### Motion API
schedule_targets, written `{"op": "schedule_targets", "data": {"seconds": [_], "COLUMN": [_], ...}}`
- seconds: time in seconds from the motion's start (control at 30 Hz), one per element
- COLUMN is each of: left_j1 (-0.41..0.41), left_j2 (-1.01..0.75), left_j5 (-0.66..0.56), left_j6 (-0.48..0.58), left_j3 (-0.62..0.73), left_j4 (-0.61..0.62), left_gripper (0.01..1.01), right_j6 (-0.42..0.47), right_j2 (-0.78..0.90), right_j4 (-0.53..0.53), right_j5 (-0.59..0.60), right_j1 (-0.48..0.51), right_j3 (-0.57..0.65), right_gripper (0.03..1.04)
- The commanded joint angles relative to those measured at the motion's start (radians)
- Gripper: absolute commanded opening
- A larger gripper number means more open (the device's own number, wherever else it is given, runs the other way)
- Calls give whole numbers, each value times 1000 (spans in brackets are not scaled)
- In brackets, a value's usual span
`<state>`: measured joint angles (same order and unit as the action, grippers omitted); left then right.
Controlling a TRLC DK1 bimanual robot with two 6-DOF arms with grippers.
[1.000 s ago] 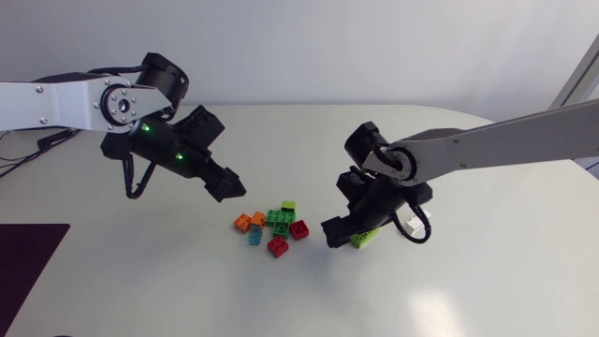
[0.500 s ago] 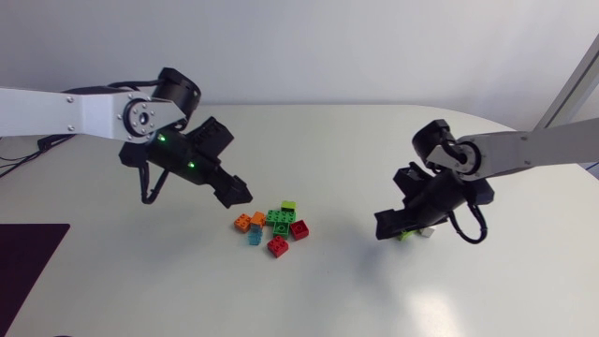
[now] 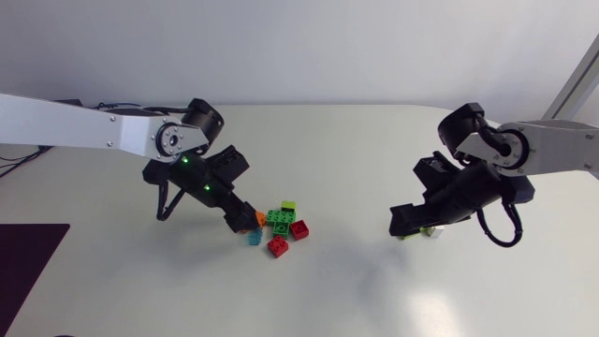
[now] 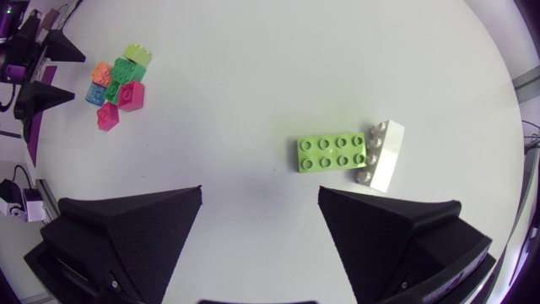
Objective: Sort duplo bricks by size, large to the right and small to the left
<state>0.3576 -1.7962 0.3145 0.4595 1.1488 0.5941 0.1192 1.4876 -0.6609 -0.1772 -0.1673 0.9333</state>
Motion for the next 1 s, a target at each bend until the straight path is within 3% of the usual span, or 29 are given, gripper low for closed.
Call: {"op": "schedule_targets", "data": {"seconds": [0.0, 0.33, 0.6, 0.97], "left_j1": [12, 86, 146, 32], "left_j2": [-55, -126, -187, -138], "left_j5": [0, 0, -2, -11], "left_j6": [-12, -36, -27, 30], "left_j3": [9, 141, 135, 22], "left_j4": [7, 4, -2, -4], "left_gripper": [987, 987, 985, 967], "right_j6": [-38, -62, -62, -61], "right_j2": [-23, -64, -76, -95], "right_j4": [-25, -52, -59, -65], "right_j5": [-4, -4, -4, -13], "right_j1": [-29, -64, -60, -54], "right_j3": [18, 29, 27, 15], "right_gripper": [995, 995, 995, 993]}}
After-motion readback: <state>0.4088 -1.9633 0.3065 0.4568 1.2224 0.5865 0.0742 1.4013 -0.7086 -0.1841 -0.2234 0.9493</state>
